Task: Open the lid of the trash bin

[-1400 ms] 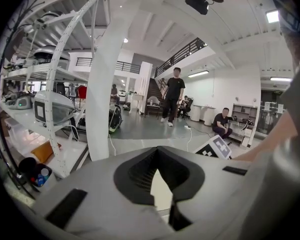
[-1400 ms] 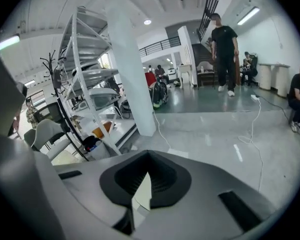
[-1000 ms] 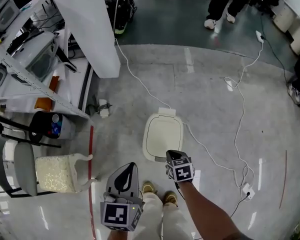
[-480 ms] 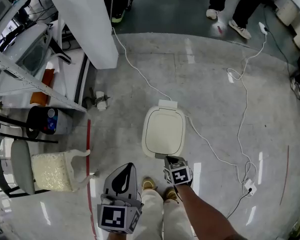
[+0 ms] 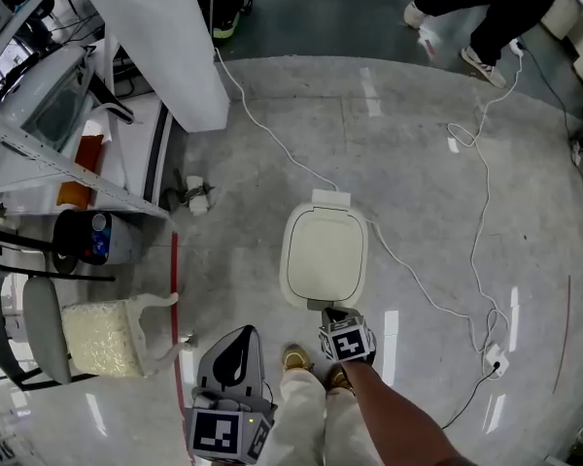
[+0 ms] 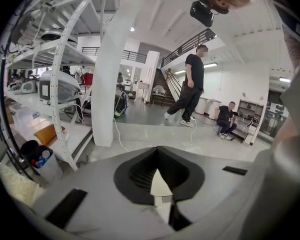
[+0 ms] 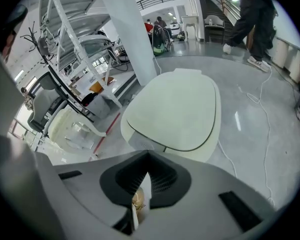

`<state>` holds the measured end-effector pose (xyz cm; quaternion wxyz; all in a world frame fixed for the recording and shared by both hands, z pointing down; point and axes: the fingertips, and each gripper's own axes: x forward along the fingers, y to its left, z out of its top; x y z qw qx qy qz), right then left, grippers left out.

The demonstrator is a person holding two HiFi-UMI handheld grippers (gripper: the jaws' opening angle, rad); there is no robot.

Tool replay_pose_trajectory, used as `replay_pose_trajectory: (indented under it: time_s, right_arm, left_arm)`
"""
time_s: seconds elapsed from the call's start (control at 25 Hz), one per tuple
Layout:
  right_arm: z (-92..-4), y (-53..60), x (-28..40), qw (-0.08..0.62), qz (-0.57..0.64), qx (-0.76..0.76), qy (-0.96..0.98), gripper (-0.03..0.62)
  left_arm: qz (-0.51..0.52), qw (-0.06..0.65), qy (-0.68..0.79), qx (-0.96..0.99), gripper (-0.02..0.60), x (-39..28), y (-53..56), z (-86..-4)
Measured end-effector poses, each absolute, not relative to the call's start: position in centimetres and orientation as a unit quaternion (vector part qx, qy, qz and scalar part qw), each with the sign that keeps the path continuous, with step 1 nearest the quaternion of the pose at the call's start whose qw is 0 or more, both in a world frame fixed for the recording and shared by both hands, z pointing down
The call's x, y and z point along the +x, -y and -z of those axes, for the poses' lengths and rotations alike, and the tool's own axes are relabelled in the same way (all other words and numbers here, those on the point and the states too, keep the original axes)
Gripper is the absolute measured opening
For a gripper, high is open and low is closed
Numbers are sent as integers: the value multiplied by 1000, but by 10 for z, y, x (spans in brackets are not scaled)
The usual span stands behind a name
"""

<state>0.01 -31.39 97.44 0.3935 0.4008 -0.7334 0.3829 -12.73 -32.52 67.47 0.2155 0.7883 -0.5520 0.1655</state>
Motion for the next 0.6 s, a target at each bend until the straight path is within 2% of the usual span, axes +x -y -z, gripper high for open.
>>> replay_pose_trajectory:
  time_s: [0.6]
  right_arm:
    - [-982, 311, -1, 370, -392, 411, 735, 35]
  left_arm:
    - [-171, 223, 549, 787, -6, -127, 318, -691]
